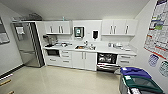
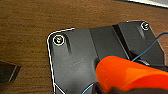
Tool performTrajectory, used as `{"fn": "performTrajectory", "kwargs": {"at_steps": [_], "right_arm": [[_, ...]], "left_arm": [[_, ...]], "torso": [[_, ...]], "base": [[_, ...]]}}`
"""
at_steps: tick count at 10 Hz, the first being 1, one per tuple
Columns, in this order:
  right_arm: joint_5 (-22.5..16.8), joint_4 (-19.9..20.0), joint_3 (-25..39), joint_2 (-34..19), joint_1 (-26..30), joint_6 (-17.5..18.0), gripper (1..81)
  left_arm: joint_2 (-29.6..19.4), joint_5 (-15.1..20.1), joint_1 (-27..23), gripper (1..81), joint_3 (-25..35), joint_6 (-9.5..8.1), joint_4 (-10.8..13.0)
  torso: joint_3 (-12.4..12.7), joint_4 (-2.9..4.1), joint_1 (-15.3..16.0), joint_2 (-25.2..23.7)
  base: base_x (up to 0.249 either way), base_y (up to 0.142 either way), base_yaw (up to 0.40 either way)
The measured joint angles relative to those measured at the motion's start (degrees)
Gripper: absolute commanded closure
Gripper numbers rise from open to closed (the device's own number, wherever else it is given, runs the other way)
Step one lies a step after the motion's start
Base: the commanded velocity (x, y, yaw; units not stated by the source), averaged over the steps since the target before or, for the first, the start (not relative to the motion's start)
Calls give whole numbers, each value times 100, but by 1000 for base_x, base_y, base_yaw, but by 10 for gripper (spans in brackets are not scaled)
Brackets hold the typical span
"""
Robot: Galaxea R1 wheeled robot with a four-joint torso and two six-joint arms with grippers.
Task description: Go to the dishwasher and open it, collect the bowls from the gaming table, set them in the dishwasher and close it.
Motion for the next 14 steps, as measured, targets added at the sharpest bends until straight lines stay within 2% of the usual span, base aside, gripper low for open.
{"fn": "performTrajectory", "kwargs": {"at_steps": [14], "right_arm": [[-2, 0, -2, -2, 15, 0, 811]], "left_arm": [[-4, 22, 1, 811, 9, 0, 2]], "torso": [[0, 2, 2, 2]], "base": [[167, 0, 0]]}}
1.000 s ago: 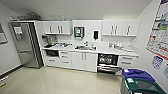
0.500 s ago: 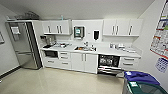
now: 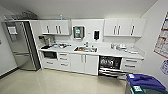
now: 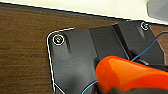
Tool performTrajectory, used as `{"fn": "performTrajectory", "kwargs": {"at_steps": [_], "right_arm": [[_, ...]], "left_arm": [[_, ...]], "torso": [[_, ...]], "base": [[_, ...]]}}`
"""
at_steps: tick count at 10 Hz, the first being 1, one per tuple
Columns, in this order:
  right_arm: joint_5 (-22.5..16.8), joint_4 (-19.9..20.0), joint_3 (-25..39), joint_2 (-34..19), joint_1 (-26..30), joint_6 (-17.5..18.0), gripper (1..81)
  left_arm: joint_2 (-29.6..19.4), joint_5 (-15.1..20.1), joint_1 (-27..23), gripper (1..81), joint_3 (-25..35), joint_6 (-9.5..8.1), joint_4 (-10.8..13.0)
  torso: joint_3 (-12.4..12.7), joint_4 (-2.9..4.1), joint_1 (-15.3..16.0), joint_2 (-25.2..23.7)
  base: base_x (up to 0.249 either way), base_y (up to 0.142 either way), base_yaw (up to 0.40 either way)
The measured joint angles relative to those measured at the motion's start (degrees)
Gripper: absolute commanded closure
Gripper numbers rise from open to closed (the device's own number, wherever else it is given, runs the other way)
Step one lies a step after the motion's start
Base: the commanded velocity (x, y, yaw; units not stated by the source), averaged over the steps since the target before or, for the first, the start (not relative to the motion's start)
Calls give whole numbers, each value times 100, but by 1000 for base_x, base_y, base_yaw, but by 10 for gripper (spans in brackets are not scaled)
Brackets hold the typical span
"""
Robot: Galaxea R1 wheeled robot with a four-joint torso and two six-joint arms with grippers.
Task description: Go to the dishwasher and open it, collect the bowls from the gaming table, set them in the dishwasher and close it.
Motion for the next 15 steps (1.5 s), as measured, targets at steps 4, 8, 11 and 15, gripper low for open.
{"fn": "performTrajectory", "kwargs": {"at_steps": [4, 8, 11, 15], "right_arm": [[-2, 0, 2, 2, 0, -2, 811], [2, 0, 2, 6, 0, -2, 811], [5, 0, 0, 2, 7, 0, 811], [-4, -2, 2, 59, -20, 0, 811]], "left_arm": [[0, 0, -1, 811, 0, 2, 0], [-5, 2, 0, 811, 5, 0, 0], [1, -4, -15, 811, 5, 0, 0], [-30, 18, 29, 811, -6, 2, 0]], "torso": [[0, 0, 0, 0], [0, 0, 0, 0], [-2, 0, 2, 0], [0, 0, -10, -2]], "base": [[147, 0, 0], [143, 0, 0], [143, 0, 0], [144, 0, 0]]}}
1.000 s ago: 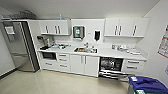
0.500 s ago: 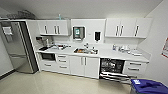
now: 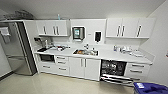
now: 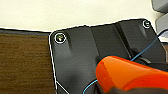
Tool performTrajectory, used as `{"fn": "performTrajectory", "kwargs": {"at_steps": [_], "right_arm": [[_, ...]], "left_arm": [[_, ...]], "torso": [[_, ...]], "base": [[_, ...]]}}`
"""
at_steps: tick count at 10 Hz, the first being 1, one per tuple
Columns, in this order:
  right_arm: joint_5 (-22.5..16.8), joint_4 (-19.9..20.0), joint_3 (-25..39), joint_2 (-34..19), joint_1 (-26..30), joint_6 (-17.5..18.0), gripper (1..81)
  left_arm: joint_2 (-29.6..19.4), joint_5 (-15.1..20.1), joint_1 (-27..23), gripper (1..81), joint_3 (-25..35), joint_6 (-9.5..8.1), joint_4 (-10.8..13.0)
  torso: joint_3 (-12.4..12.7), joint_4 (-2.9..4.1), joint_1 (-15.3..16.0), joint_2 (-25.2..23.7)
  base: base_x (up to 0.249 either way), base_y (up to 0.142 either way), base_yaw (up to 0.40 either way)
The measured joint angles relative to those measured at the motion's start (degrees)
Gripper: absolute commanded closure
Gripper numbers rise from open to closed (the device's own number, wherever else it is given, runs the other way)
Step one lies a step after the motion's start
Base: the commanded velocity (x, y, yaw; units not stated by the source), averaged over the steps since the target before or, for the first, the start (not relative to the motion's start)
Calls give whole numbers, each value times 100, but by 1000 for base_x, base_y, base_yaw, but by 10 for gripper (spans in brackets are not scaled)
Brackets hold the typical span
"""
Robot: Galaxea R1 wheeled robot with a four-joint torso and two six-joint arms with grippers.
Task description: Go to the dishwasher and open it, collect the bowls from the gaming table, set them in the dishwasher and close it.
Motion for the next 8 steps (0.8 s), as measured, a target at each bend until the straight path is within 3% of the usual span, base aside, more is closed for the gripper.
{"fn": "performTrajectory", "kwargs": {"at_steps": [8], "right_arm": [[1, 0, -17, -72, 20, -2, 811]], "left_arm": [[65, -16, -7, 811, 15, -2, 0]], "torso": [[-2, 0, 0, 0]], "base": [[147, 0, 0]]}}
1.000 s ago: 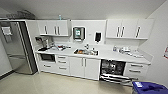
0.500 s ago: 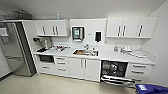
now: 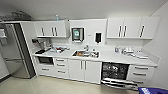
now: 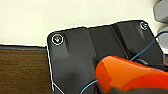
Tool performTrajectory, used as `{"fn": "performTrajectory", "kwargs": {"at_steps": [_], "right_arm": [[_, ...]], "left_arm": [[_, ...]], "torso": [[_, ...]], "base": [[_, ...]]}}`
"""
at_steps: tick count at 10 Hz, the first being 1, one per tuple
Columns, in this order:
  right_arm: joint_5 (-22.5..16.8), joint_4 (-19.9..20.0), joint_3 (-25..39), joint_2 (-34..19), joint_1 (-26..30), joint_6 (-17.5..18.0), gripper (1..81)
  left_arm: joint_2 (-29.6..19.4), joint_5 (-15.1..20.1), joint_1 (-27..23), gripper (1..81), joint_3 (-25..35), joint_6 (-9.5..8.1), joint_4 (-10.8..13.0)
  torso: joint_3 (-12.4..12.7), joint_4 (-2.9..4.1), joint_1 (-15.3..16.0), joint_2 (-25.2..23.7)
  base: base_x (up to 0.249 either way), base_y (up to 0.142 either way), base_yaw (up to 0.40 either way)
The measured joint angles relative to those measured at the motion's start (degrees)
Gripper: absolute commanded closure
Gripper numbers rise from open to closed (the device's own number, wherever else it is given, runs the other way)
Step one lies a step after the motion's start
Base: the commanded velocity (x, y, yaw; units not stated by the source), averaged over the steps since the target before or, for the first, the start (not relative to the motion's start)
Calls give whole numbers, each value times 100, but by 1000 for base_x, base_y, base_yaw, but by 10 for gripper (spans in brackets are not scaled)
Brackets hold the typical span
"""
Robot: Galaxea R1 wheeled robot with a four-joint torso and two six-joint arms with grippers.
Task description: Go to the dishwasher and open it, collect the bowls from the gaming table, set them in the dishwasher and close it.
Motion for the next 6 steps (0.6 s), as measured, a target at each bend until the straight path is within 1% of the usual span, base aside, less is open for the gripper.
{"fn": "performTrajectory", "kwargs": {"at_steps": [2, 3, 4, 6], "right_arm": [[0, 0, -13, -6, -12, 0, 811], [5, 23, -24, 110, -9, 37, 811], [21, 4, -24, 9, 29, 6, 811], [7, 0, -27, 17, 16, 0, 811]], "left_arm": [[-12, -5, -11, 811, 0, 0, 0], [-72, 13, -34, 811, -22, 0, 0], [-78, 5, -37, 811, -48, -2, 0], [-9, 11, -1, 811, 2, 0, 0]], "torso": [[0, 0, -2, 0], [-2, 0, 6, 5], [0, 0, 6, 5], [0, 0, 1, 2]], "base": [[147, 0, 0], [147, 0, 0], [147, 0, 0], [151, 0, 0]]}}
